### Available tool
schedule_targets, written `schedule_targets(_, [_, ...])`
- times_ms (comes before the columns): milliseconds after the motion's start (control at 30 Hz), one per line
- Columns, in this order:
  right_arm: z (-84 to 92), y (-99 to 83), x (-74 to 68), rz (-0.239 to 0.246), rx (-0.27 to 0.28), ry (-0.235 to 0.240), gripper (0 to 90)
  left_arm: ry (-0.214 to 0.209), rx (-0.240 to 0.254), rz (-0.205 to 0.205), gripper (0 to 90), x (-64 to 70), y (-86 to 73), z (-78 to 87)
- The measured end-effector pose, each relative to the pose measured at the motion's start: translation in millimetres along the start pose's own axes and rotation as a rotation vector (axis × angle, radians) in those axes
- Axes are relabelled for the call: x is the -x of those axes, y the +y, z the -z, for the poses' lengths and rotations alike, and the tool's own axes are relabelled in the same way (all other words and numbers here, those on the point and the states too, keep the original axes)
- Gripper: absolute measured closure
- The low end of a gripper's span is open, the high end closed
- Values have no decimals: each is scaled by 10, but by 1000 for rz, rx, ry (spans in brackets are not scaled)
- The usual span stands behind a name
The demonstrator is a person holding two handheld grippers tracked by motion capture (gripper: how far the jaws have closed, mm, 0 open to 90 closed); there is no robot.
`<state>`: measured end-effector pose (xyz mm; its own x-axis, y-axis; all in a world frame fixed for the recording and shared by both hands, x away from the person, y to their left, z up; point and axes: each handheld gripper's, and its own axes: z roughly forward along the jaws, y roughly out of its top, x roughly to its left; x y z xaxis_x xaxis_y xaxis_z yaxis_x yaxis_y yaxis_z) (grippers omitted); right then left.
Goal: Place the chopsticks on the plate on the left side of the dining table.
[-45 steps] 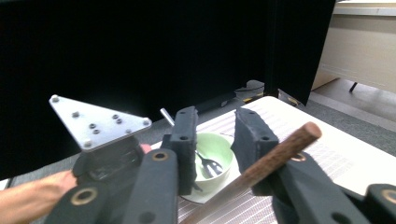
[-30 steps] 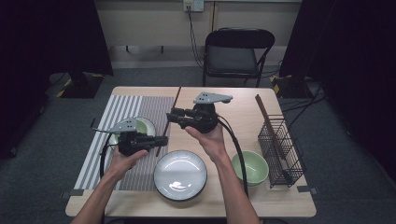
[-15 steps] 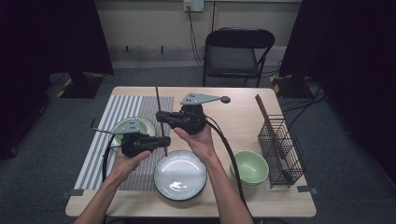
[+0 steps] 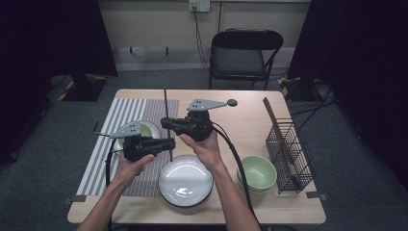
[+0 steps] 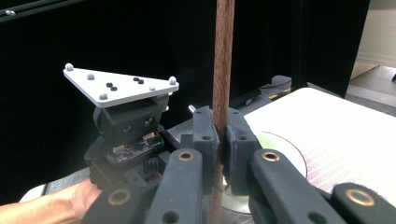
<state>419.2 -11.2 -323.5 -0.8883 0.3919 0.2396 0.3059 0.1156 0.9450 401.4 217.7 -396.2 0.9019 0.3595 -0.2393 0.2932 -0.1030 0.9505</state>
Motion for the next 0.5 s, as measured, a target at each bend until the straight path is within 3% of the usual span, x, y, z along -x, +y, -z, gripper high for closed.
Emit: schedule_targets(500, [-20, -23, -18, 0, 10, 4, 848, -11, -12, -5, 841, 8, -6, -12])
